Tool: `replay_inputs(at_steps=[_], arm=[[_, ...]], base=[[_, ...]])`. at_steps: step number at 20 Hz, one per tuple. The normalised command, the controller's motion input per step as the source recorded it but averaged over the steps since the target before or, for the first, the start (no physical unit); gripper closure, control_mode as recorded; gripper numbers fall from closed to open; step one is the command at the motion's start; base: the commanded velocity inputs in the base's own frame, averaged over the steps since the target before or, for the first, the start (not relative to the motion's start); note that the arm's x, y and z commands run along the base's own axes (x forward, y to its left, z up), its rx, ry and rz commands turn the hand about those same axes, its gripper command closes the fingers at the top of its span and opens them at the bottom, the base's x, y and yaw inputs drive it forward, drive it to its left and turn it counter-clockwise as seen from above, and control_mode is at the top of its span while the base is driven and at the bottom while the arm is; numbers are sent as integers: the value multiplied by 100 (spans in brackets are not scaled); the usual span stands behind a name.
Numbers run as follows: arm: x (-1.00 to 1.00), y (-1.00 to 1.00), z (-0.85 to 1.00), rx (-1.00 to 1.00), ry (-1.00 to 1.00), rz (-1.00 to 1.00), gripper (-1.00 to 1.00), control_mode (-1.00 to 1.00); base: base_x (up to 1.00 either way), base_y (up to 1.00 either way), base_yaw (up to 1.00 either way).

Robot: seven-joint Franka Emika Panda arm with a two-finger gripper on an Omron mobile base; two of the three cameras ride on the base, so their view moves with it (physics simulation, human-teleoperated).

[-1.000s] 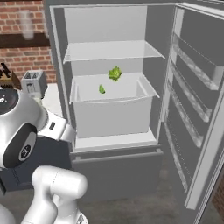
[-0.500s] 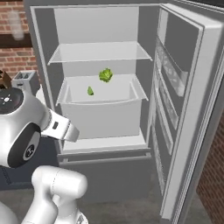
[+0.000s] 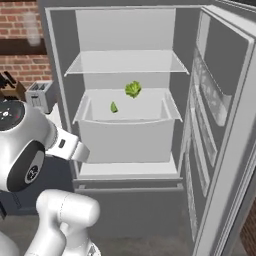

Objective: Grab a lemon wedge from the fridge and one ice cube from the ice bowl, and put them in the glass of lemonade.

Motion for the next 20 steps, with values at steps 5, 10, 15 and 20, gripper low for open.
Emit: replay_inputs(at_steps=[5,10,15,20], arm=[[0,0,0,0,0,0,-100,100],[0,0,0,0,0,0,-100,100],[0,0,0,0,0,0,-100,100],[0,0,0,0,0,0,-100,100]], base=[[52,0,13],[72,-3,3],[66,-13,1],[38,-43,2]])
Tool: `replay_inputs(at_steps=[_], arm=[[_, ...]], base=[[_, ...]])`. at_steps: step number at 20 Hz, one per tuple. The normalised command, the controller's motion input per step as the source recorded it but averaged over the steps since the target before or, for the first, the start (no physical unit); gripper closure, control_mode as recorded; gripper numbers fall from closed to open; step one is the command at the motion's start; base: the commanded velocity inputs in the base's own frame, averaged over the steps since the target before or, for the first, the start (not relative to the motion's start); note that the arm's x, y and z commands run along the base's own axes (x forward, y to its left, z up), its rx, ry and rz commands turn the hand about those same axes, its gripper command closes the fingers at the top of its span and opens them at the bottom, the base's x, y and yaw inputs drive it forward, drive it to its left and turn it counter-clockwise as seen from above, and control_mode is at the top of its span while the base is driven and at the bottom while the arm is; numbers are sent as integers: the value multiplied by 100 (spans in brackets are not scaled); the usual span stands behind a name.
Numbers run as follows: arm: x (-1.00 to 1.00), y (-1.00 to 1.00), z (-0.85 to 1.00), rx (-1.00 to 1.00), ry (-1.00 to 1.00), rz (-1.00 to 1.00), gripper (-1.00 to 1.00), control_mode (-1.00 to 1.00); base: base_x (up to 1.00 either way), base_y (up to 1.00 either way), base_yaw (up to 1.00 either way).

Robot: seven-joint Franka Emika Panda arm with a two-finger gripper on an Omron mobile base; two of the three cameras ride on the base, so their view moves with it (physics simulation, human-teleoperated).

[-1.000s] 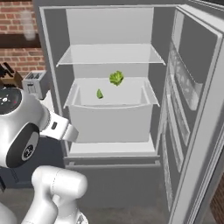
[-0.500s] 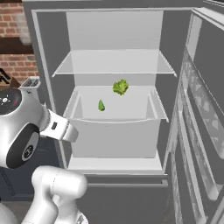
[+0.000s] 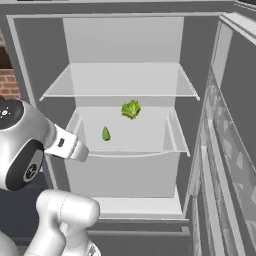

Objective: Grab a lemon wedge from the fridge and one ice cube from the ice bowl, and put them in the glass of lemonade.

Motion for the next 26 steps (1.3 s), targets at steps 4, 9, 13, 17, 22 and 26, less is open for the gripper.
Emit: replay_inputs(at_steps=[4,9,13,17,22,26], arm=[[0,0,0,0,0,0,-100,100],[0,0,0,0,0,0,-100,100],[0,0,0,0,0,0,-100,100],[0,0,0,0,0,0,-100,100],[0,0,0,0,0,0,-100,100],[29,-9,0,0,0,1,-100,-100]], base=[[23,-30,2],[14,-16,0],[45,0,0],[57,0,0],[20,-8,0],[0,0,0]])
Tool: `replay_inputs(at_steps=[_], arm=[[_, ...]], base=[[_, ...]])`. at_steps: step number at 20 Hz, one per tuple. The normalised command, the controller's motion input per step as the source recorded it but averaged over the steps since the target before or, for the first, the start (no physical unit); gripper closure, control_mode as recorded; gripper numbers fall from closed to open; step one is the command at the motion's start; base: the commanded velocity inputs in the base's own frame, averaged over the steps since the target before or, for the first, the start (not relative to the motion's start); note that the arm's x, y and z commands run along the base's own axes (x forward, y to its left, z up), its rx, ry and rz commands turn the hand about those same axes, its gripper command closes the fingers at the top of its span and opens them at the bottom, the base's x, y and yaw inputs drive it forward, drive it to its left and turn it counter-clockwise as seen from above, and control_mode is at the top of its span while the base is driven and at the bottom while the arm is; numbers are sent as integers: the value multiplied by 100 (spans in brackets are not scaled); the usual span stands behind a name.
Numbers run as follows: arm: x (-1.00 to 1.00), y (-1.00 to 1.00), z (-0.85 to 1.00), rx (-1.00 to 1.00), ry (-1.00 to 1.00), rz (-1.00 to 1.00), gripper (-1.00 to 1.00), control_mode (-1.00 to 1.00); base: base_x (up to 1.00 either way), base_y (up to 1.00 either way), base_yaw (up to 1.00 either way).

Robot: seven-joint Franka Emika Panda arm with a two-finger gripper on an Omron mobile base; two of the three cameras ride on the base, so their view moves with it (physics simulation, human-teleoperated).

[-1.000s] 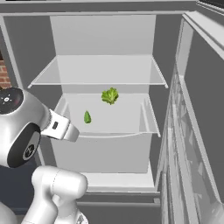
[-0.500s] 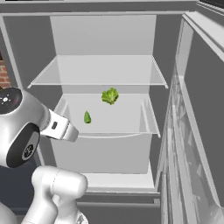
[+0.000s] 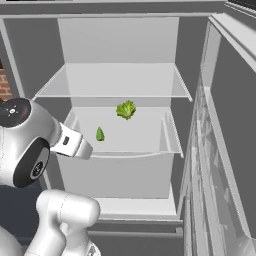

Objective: Grab a lemon wedge from the fridge and one ice cube from the ice bowl, and put them in the glass of lemonade.

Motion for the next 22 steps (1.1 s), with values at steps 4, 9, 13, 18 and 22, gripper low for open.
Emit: replay_inputs(at_steps=[4,9,13,18,22], arm=[[66,-1,0,0,0,3,-100,-100],[70,0,0,0,0,4,-100,-100],[32,0,-16,0,0,1,-100,-100],[11,0,-28,0,0,0,-100,-100],[14,0,-39,0,0,0,-100,-100]], base=[[0,0,0],[0,0,0],[0,0,0],[0,0,0],[0,0,0]])
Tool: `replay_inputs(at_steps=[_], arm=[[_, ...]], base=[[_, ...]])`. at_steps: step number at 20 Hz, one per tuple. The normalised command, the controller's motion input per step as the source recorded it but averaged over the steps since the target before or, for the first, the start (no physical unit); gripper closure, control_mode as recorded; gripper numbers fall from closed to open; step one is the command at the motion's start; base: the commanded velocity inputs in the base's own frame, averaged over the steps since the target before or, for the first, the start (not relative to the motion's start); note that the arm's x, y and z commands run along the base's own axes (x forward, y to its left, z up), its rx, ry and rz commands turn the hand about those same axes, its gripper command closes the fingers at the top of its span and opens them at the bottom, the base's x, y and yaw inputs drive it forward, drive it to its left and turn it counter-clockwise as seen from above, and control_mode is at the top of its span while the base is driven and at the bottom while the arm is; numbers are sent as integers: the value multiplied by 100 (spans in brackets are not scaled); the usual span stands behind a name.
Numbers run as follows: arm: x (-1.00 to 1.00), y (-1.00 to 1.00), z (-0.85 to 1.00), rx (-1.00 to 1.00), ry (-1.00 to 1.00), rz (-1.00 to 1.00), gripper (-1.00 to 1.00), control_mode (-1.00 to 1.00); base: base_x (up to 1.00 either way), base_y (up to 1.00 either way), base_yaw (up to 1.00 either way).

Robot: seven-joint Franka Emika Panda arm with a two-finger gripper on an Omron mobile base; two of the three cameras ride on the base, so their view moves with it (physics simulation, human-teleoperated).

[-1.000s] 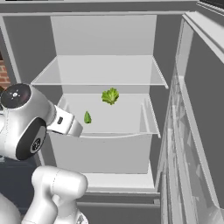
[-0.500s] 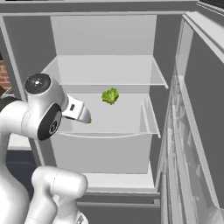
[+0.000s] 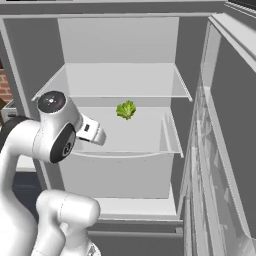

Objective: Grab a lemon wedge from the fridge and one ice cube from the ice bowl, and put them in the glass of lemonade.

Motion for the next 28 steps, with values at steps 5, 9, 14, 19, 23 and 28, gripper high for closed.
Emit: replay_inputs(at_steps=[5,9,14,19,23,28], arm=[[19,0,-44,0,0,0,-100,-100],[39,3,-23,0,1,0,-100,-100],[56,21,0,0,7,0,-100,-100],[80,10,0,0,0,1,-100,-100],[44,-5,-10,0,4,11,-100,-100],[8,-11,-24,-3,3,16,-100,-100]], base=[[0,0,0],[0,0,0],[0,0,0],[0,0,0],[0,0,0],[0,0,0]])
